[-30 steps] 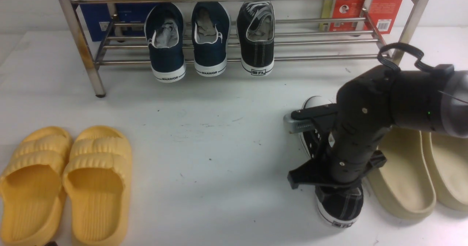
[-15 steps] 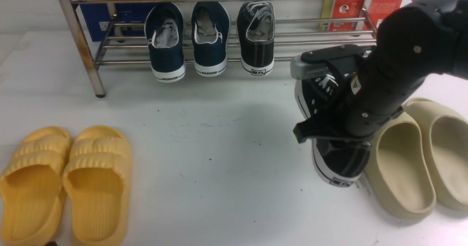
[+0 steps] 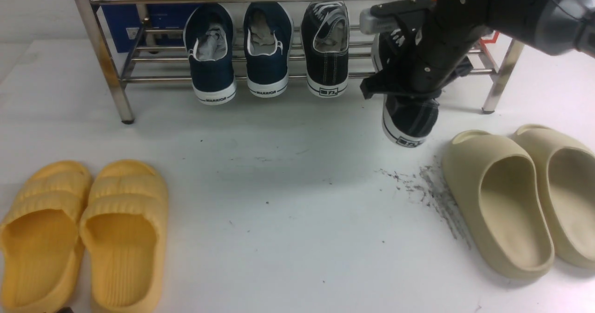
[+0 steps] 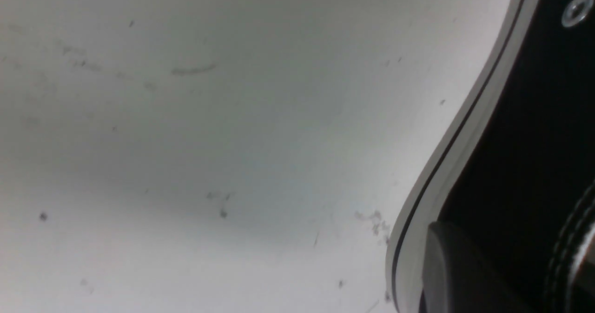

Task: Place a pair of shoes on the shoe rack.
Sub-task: Use the right arm to put a shoe into the shoe rack

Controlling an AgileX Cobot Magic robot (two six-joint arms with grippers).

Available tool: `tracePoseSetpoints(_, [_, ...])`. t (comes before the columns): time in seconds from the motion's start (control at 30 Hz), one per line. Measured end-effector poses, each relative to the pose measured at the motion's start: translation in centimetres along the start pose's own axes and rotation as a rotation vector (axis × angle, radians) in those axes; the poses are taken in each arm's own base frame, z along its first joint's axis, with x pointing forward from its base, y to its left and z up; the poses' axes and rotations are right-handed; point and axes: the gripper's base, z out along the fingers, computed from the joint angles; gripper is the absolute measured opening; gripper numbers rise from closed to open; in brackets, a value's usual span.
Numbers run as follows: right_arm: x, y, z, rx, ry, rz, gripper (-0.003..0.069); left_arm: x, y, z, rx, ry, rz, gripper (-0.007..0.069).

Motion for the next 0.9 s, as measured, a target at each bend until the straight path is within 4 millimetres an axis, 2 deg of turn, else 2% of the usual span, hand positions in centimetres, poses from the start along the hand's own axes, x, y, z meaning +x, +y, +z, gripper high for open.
tracePoseSetpoints(0.03, [-1.1, -0.5, 0.7, -0.001, -0.011, -0.001, 0.0122, 0.0, 0.0, 0.0, 0.000, 0.000, 0.000, 0.0237])
tracePoseSetpoints(0.17, [-3.0, -0.9, 1.9, -0.008, -0.044, -0.011, 0.0122, 0.0, 0.0, 0.0, 0.000, 0.000, 0.000, 0.0237])
tracePoseSetpoints(0.37, [-4.8, -0.7, 3.2, -0.025, -0.088, -0.033, 0.0120, 0.0, 0.0, 0.0, 0.000, 0.000, 0.000, 0.0237])
tracePoseSetpoints(0.63, [-5.0, -0.8, 3.5, -0.018, -0.071, -0.089, 0.0119, 0.0, 0.0, 0.0, 0.000, 0.000, 0.000, 0.0237])
tracePoseSetpoints(0.9, [-5.2, -0.9, 2.4, -0.002, -0.084, -0.126, 0.0119, 0.0, 0.0, 0.0, 0.000, 0.000, 0.000, 0.0237])
